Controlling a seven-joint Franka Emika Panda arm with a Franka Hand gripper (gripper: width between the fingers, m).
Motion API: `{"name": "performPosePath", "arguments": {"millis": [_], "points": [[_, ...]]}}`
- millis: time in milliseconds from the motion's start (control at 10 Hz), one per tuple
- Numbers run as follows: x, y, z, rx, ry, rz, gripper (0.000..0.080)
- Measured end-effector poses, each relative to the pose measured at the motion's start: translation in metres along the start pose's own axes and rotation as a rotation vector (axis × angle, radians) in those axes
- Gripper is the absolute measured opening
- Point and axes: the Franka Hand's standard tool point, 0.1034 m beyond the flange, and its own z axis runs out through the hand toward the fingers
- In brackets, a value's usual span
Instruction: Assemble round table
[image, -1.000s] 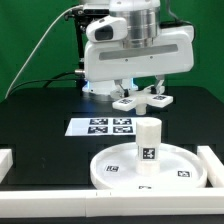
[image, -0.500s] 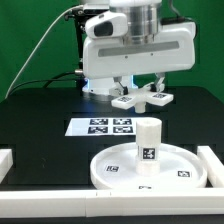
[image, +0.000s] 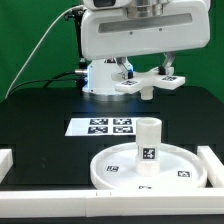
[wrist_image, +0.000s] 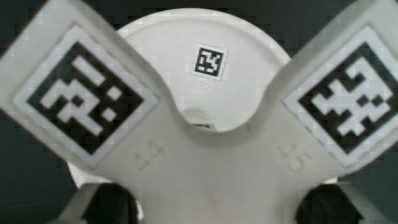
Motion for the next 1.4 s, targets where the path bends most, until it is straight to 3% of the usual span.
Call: {"name": "performPosePath", "arguments": {"millis": [200,600,1400], "points": [[0.002,0.001,0.001,-0.002,-0.003,0.001,0.0440],[0.040,0.012,0.005,-0.042,0.013,-0.012,0.0440],[0.045,0.005,0.010,-0.056,0.037,-0.018,0.0440]]}}
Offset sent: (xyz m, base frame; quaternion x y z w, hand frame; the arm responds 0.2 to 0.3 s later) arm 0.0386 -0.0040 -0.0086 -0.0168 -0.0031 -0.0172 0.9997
